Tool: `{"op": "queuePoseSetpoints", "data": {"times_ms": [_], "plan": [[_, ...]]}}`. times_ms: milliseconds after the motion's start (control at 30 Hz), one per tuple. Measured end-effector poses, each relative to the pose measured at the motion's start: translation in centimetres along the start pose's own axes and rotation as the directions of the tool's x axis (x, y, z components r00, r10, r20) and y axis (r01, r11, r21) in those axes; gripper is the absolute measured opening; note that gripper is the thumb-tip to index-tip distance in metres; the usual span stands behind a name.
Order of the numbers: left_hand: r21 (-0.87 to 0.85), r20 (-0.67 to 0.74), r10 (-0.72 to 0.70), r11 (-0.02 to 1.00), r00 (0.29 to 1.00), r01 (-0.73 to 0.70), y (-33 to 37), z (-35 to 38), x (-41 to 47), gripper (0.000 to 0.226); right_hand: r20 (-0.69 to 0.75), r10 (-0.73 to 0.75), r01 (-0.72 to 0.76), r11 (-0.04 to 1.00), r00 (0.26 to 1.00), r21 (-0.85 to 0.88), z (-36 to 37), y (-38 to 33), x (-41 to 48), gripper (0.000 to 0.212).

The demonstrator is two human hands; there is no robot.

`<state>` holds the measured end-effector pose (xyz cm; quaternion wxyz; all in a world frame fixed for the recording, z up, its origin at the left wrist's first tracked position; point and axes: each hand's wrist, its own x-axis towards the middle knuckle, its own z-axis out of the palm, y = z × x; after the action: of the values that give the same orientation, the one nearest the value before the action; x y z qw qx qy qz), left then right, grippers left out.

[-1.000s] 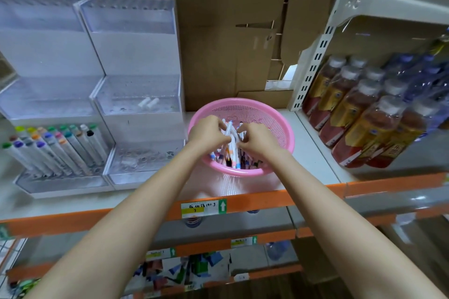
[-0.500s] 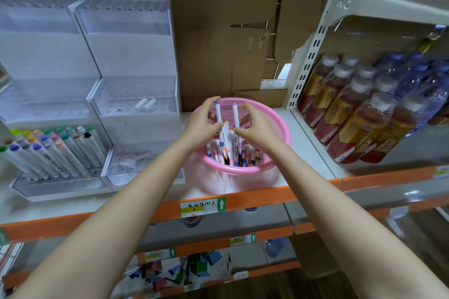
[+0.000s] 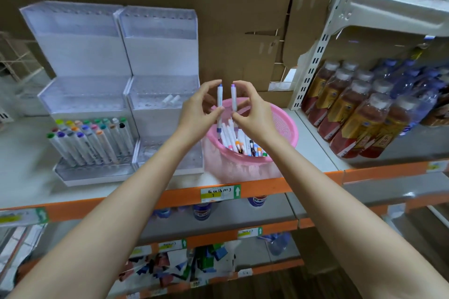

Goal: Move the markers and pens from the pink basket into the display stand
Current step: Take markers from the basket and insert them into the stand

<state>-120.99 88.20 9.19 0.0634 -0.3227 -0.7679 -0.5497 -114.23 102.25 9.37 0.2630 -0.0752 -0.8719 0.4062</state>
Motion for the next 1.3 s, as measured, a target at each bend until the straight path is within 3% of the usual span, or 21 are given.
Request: {"op": "queuePoseSetpoints", "data": {"times_ms": [633, 1033, 1300], "plan": [[0.106, -0.123, 0.046, 0.994, 0.991, -0.033, -3.0, -18.1, -5.5, 0.047, 0.051, -0.147, 0.141, 0.984, 0.988, 0.109, 14.3, -12.2, -2.4, 0.066], [0.037, -0.082, 0.024, 0.999, 0.996, -0.021, -5.7, -20.5, -5.9, 0.047, -0.046, -0.163, 0.167, 0.982, 0.986, 0.090, 18.6, -13.8, -2.5, 0.059], [0.034, -0.050, 0.011, 0.999, 0.999, -0.009, -7.0, -20.4, -5.4, 0.035, -0.081, -0.151, 0.158, 0.984, 0.985, 0.082, 19.2, -13.2, -2.4, 0.049]]}}
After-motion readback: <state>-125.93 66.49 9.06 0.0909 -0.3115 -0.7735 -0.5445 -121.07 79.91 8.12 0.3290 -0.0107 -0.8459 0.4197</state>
